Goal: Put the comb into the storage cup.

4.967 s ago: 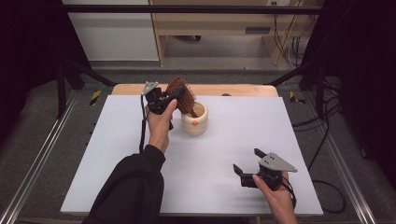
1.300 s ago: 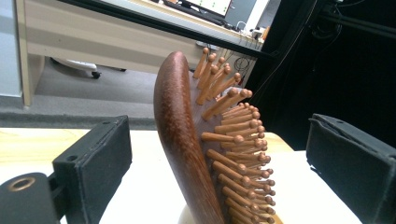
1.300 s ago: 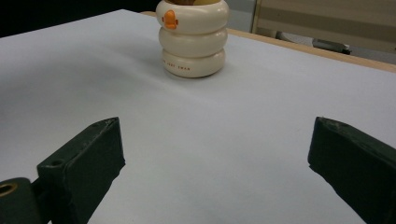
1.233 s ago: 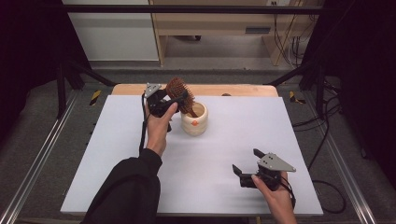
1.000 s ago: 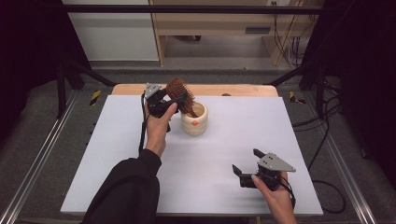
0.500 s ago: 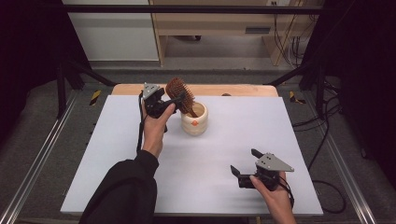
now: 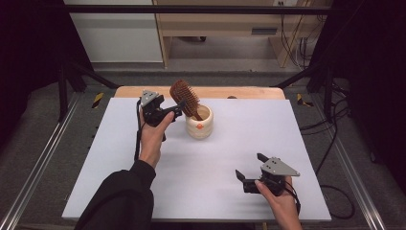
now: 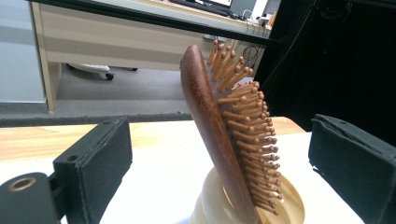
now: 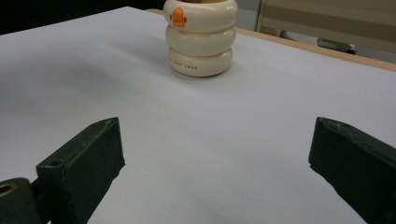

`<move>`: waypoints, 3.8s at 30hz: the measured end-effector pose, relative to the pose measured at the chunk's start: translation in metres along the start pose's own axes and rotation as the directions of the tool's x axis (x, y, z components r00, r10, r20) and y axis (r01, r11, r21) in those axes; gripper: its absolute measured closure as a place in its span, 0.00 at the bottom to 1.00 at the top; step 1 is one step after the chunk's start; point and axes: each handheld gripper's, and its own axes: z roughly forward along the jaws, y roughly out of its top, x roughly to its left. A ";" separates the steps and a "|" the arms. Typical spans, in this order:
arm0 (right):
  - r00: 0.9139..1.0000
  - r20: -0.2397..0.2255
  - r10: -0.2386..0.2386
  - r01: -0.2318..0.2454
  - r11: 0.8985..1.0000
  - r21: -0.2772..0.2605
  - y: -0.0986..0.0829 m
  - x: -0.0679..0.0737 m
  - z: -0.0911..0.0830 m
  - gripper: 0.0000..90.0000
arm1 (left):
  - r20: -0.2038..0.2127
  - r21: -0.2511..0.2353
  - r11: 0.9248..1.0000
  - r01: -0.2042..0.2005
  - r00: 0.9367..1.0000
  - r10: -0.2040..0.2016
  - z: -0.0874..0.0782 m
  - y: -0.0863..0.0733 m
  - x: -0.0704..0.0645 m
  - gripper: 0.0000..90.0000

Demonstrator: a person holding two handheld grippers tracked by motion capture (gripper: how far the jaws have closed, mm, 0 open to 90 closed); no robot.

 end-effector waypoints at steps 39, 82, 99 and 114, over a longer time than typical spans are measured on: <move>1.000 -0.002 -0.014 0.014 1.000 0.009 -0.001 0.002 0.001 0.04 | 0.036 -0.009 1.000 0.001 0.999 -0.001 -0.041 -0.015 0.004 0.05; 1.000 0.013 -0.004 0.004 1.000 0.003 -0.001 -0.003 -0.002 0.04 | 0.014 -0.052 0.995 -0.081 0.997 0.082 -0.108 -0.013 0.013 0.04; 0.996 0.082 0.039 -0.035 0.998 -0.052 -0.003 -0.027 -0.018 0.05 | 0.021 -0.069 0.991 -0.115 0.993 0.116 -0.155 -0.027 0.041 0.04; 0.993 0.102 0.060 -0.049 0.993 -0.104 -0.008 -0.045 -0.026 0.05 | 0.007 -0.083 0.989 -0.126 0.992 0.127 -0.189 -0.053 0.067 0.04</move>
